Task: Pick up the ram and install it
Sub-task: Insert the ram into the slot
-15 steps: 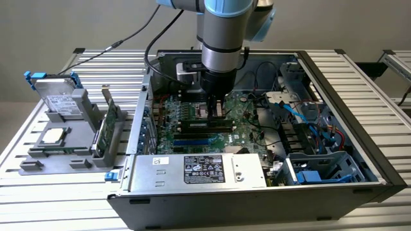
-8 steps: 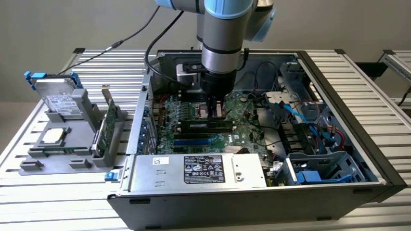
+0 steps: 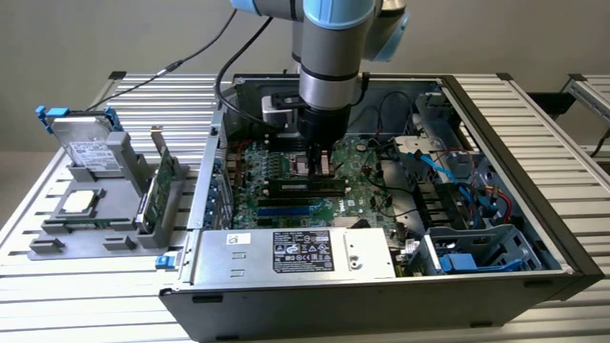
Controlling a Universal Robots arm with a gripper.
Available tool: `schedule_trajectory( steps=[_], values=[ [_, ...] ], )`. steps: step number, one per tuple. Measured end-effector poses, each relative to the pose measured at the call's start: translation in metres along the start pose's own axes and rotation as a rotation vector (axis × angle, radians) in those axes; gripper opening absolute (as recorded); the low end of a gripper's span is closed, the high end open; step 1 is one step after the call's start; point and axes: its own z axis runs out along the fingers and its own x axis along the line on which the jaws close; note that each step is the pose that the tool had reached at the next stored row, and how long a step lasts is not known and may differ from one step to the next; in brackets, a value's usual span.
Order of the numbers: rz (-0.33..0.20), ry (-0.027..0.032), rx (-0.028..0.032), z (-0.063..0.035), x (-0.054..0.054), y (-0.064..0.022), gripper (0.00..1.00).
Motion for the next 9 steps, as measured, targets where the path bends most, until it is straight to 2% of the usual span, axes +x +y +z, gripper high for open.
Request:
schedule_trajectory(
  steps=[9],
  values=[
    [0.002,-0.0002,0.0000,0.0014,-0.0003,-0.0001,0.14]
  ],
)
